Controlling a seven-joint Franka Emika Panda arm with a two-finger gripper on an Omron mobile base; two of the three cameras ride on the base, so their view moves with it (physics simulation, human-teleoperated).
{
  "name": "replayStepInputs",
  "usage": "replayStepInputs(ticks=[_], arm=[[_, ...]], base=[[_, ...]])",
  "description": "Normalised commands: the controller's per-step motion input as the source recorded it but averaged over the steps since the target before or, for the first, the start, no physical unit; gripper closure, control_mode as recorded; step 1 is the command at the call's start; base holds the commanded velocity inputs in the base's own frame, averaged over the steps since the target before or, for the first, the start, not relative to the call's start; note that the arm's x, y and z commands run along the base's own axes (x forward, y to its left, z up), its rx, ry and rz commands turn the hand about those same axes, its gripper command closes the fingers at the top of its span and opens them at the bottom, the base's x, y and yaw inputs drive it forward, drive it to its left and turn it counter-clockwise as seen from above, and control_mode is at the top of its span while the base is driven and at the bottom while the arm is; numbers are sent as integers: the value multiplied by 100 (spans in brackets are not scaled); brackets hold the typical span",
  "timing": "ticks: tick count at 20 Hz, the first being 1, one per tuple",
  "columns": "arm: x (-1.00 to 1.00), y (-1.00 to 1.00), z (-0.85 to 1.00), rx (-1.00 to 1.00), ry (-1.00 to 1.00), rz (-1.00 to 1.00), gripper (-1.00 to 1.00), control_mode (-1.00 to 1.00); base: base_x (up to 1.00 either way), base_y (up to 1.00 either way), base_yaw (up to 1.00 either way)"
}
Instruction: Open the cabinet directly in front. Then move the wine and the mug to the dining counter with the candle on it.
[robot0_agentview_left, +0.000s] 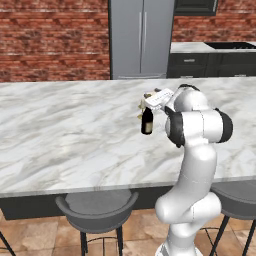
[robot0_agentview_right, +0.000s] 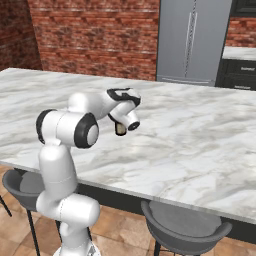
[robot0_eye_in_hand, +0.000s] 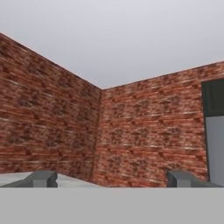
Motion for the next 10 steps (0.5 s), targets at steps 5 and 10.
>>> replayStepInputs(ticks=[5,10], arm=[[-42,-9,83,0,10,0,-100,-100],[-56,-3,75,0,9,3,-100,-100]], base=[[0,0,0],[0,0,0]])
